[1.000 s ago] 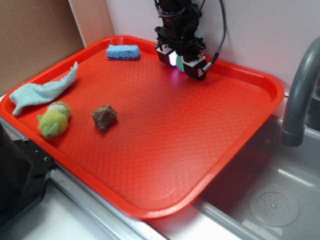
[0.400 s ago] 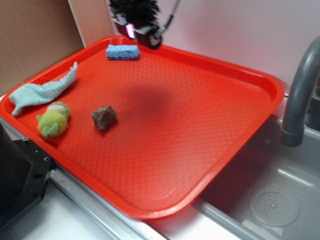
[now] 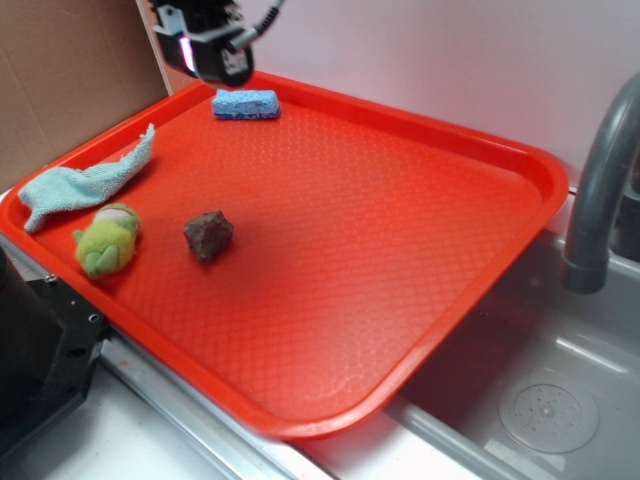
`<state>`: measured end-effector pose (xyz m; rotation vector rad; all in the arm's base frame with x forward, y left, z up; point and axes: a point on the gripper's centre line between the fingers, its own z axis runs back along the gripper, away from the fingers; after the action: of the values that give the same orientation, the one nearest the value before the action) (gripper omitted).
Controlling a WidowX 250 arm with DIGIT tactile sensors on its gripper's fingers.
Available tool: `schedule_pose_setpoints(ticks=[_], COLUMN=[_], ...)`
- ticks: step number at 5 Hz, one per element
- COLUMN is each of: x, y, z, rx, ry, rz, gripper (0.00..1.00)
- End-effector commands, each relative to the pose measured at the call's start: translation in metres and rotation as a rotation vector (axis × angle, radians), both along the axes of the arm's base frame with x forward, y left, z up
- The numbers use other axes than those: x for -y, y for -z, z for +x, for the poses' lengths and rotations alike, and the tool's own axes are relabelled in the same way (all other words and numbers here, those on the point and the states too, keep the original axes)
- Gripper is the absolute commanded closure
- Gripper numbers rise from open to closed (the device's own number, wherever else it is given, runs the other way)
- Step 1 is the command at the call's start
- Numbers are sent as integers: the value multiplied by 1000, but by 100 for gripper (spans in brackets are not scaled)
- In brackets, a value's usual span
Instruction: Grab the green ball.
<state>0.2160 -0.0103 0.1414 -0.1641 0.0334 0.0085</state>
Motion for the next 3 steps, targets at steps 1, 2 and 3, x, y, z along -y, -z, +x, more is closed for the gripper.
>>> schedule_pose_setpoints(ticks=[1, 2, 3], x=[-17, -28, -42], y=[-33, -37, -37], z=[-8, -19, -32], rx=[86, 128, 113], ry=[-197, -324, -339], rz=[183, 295, 218], gripper=[100, 100, 100])
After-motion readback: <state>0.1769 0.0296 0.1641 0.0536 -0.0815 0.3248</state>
